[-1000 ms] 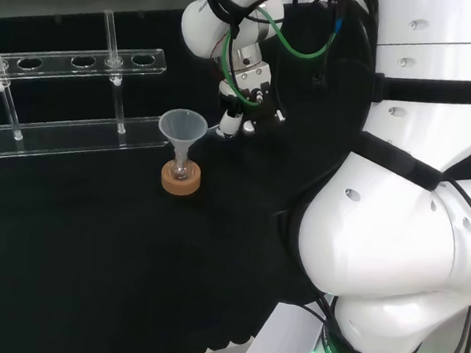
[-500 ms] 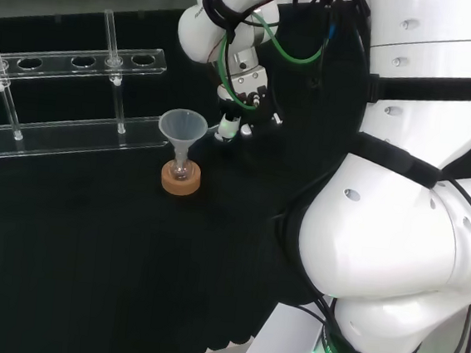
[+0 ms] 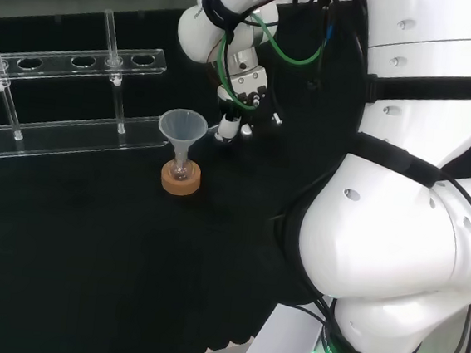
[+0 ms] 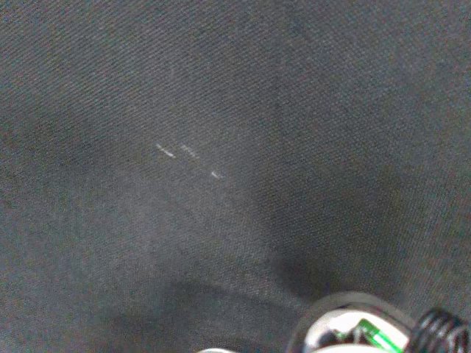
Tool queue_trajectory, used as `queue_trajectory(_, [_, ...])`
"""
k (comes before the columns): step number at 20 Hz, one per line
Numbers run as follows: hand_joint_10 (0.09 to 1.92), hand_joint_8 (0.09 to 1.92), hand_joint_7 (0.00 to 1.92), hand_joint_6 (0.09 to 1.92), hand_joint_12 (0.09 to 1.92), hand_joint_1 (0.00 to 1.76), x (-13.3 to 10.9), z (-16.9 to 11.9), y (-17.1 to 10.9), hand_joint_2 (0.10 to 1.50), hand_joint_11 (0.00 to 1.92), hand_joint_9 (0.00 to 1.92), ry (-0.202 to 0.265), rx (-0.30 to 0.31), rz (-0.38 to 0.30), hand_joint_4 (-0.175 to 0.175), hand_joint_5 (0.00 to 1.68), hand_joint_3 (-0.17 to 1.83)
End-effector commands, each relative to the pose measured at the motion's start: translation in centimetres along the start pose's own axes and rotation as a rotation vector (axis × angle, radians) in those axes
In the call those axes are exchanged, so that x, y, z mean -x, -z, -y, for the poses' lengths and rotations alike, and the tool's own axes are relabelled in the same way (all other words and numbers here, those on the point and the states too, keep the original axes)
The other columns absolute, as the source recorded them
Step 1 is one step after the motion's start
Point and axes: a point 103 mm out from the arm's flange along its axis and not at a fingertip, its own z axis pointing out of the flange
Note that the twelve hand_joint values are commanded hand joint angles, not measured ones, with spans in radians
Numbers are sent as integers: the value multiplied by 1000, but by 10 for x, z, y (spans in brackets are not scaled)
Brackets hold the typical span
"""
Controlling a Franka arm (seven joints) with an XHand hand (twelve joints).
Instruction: Pick up the weighing funnel.
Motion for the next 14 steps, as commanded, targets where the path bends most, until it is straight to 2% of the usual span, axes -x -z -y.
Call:
queue_trajectory(1, [534, 689, 517, 624, 1292, 902, 2, -1, 0, 641, 509, 773, 6, 9, -14, 20, 781, 558])
queue_trajectory(14, [532, 690, 525, 632, 1290, 908, 5, -2, 1, 647, 517, 782, -7, 3, -3, 27, 819, 564])
